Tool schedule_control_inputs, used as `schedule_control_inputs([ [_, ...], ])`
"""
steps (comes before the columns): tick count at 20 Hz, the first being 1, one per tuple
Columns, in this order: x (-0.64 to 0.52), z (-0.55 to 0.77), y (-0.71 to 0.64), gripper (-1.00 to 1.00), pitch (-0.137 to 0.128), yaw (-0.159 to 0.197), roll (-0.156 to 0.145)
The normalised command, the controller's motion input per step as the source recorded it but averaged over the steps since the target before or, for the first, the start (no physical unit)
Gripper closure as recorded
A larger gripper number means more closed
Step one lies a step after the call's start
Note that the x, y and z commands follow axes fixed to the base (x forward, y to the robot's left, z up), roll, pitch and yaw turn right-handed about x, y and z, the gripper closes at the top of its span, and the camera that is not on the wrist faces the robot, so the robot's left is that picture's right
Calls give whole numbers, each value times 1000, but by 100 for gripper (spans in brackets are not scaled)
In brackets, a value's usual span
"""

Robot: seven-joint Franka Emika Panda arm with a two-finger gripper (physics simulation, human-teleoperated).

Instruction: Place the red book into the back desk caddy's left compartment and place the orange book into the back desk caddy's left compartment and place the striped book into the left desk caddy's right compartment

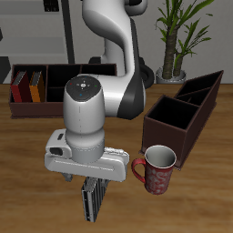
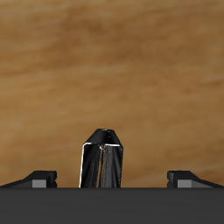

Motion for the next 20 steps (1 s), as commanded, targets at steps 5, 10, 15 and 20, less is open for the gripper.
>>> schedule_control_inputs([
  [5, -23, -284, 56, -100, 4, 14, -5],
  [10, 25, -316, 4, -100, 43, 6, -7],
  [15, -90, -66, 32, 100, 16, -18, 15],
  [20, -231, 276, 114, 100, -7, -56, 46],
])
